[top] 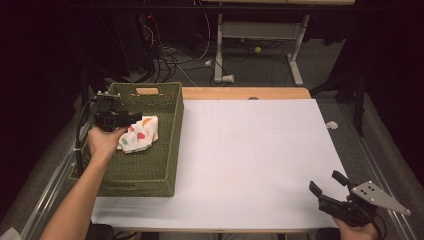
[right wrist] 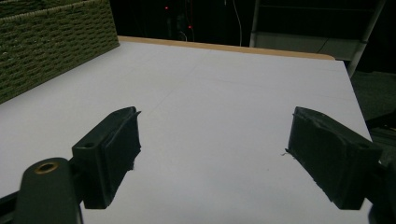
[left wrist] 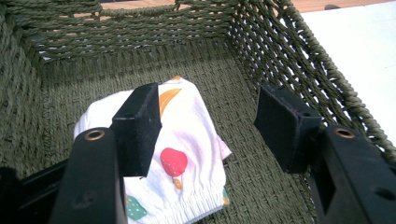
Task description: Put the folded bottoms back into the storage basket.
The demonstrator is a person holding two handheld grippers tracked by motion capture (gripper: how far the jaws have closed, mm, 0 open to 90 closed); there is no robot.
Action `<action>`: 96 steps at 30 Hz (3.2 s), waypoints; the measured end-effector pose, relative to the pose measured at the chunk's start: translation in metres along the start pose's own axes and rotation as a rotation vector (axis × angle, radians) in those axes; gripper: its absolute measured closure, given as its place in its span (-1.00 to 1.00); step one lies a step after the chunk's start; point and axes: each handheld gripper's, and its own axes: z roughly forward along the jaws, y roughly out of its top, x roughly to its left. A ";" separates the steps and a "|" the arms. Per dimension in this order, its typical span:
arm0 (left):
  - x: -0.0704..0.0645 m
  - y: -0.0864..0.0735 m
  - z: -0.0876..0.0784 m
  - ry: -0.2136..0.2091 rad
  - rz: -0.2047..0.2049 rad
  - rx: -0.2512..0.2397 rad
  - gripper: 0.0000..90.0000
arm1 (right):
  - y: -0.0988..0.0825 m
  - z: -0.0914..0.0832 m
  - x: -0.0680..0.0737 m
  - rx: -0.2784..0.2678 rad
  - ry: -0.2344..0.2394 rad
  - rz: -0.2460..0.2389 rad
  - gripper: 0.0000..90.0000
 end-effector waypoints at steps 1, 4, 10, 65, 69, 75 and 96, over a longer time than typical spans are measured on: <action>0.000 0.000 -0.001 -0.001 0.001 0.000 -0.13 | 0.000 0.000 0.000 0.000 0.000 -0.001 -0.61; -0.001 -0.002 -0.002 -0.006 0.002 -0.012 -0.13 | 0.000 0.000 0.000 0.000 0.000 -0.002 -0.61; -0.003 -0.005 -0.005 -0.019 0.009 -0.024 -0.15 | 0.000 0.000 0.000 0.000 0.000 0.000 -0.61; -0.030 -0.039 -0.058 -0.094 0.109 -0.156 -0.22 | 0.000 0.000 0.000 0.001 -0.005 0.001 -0.61; -0.032 -0.044 -0.059 -0.099 0.115 -0.164 -0.22 | 0.000 0.000 0.000 0.002 -0.006 0.001 -0.61; -0.035 -0.050 -0.064 -0.104 0.121 -0.191 -0.22 | 0.000 0.000 0.000 0.001 -0.006 0.003 -0.61; -0.038 -0.080 -0.080 -0.115 0.108 -0.247 -0.26 | 0.000 0.000 0.000 0.002 -0.007 0.007 -0.61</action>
